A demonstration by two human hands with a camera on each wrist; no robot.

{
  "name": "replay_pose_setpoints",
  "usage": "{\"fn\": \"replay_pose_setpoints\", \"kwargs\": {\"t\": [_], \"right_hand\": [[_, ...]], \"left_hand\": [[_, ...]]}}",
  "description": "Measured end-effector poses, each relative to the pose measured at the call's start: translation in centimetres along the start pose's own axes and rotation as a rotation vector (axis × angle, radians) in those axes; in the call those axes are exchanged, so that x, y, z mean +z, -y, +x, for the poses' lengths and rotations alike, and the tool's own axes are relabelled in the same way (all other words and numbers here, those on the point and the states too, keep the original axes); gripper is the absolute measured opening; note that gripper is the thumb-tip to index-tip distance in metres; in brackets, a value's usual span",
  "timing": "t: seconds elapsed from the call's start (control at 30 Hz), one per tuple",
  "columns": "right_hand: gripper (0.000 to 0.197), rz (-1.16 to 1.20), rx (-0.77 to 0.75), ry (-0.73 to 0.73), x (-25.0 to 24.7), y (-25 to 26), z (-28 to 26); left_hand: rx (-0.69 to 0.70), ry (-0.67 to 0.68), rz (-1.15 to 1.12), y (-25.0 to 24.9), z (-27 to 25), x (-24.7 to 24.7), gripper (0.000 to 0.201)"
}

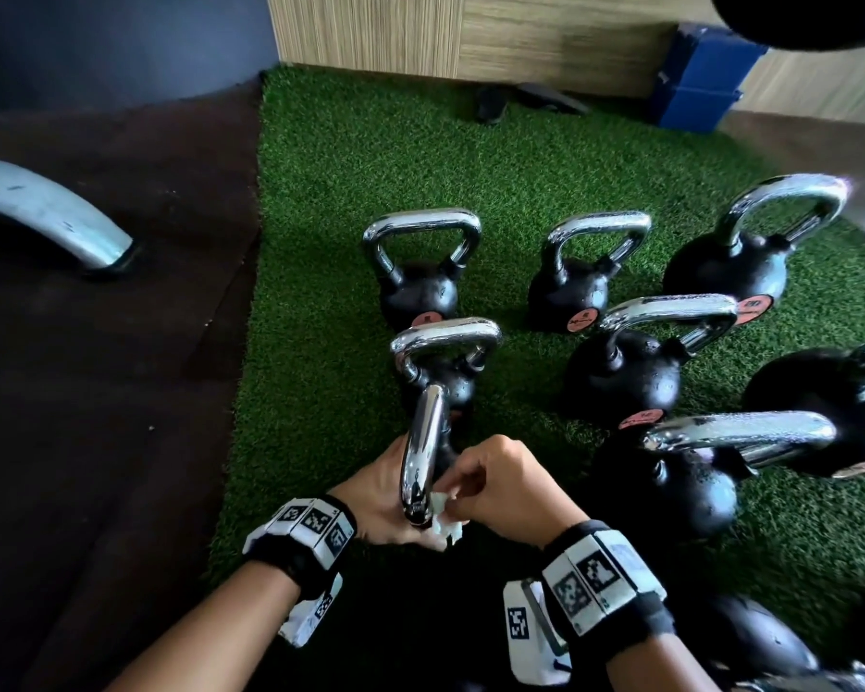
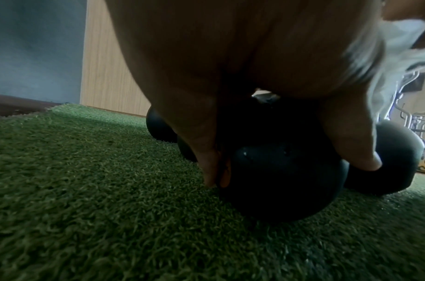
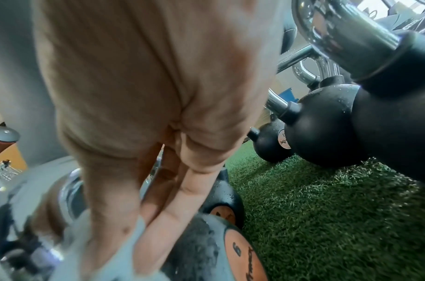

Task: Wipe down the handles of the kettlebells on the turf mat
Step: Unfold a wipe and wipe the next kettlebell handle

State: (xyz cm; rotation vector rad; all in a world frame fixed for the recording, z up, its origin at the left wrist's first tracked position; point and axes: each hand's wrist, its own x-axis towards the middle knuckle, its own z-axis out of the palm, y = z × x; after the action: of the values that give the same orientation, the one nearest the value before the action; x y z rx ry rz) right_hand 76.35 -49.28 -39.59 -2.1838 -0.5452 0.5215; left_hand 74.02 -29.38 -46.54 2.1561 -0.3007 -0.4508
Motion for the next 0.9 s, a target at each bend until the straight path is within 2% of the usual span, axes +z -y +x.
{"fn": "replay_pose_setpoints", "kwargs": {"t": [0.07,0.13,0.23,0.27,0.37,0.43,0.5,0.57,0.67,0.77,0.83,0.9], "right_hand": [[0.016,-0.026,-0.034,-0.038,0.0,0.1,0.2],[0.013,-0.039,-0.05,-0.007,-0.1,0.3,0.4],[0.04,-0.042,-0.026,0.113,-0.4,0.4,0.6],[0.039,-0.029,-0.011,0.148,-0.6,0.3,0.6],[0.019,0.082,0.01,0.229,-0.9,-0.2,0.4],[0.025,0.153,0.035,0.241,-0.6,-0.6,0.3],[0.033,0.137,0.062,0.253,-0.1,-1.1,0.6],[0.033,0.137,0.078,0.261,0.1,-1.3,0.9],[0.021,0.38,0.077,0.31,0.3,-1.7,0.7],[0.018,0.688,0.119,0.377,0.3,-2.2,0.0],[0.018,0.961,0.177,0.389,0.4,-2.5,-0.2],[0.021,1.167,0.211,0.342,0.5,-2.7,-0.1]], "left_hand": [[0.081,0.009,0.114,0.1,0.3,0.1,0.105],[0.16,0.004,0.161,0.2,0.5,0.2,0.116],[0.181,0.008,0.215,0.2,0.8,0.3,0.125],[0.183,0.007,0.262,0.0,0.9,0.4,0.126],[0.128,0.029,0.321,-0.3,1.1,0.4,0.13],[0.119,0.058,0.34,-0.4,1.1,0.3,0.13],[0.145,0.056,0.358,-0.7,0.9,0.3,0.12],[0.146,0.026,0.325,-0.9,0.8,0.5,0.119],[0.135,0.052,0.326,-0.9,0.7,0.3,0.131],[0.138,0.054,0.308,-0.6,0.8,0.5,0.138],[0.148,0.033,0.287,-0.4,0.9,0.8,0.136],[0.226,0.008,0.346,-0.4,1.0,1.0,0.12]]}}
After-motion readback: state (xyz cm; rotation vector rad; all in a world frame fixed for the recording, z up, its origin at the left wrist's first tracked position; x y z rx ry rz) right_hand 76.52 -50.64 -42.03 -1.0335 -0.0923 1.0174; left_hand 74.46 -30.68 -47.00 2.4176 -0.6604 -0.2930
